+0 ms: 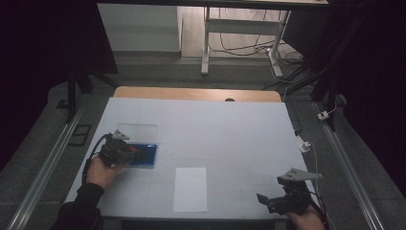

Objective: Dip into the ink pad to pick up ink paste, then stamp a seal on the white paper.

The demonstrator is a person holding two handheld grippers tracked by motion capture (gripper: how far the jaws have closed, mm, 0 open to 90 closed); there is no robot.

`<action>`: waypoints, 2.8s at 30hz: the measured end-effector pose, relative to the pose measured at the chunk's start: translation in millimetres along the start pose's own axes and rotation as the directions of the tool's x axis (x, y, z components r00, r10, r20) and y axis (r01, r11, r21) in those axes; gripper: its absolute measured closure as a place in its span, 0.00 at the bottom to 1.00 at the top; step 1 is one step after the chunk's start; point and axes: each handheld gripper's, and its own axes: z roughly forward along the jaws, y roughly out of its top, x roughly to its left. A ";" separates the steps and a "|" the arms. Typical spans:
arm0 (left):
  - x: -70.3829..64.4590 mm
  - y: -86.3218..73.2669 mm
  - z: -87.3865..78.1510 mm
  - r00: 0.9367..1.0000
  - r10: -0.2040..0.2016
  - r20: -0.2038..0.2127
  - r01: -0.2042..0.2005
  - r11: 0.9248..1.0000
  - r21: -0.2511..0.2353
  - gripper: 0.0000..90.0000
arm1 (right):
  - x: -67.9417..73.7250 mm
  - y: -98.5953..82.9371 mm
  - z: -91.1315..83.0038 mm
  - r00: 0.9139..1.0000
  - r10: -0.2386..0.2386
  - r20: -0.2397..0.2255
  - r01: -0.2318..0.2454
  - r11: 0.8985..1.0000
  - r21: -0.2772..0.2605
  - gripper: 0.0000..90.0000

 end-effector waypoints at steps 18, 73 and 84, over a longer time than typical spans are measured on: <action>0.1 1.3 -23.2 0.997 -0.064 0.052 0.068 0.995 -0.073 0.65 | 0.0 -0.3 -0.1 1.000 -0.003 0.002 0.003 1.000 -0.001 0.00; -102.4 31.4 -41.5 0.956 0.217 0.195 -0.187 0.969 -0.163 0.65 | -0.4 -0.7 -0.9 1.000 -0.004 0.000 0.004 1.000 -0.005 0.00; -132.4 36.3 -25.5 0.929 0.276 0.247 -0.245 0.958 -0.148 0.65 | -0.7 -0.7 -1.0 1.000 -0.002 -0.001 0.002 1.000 -0.004 0.00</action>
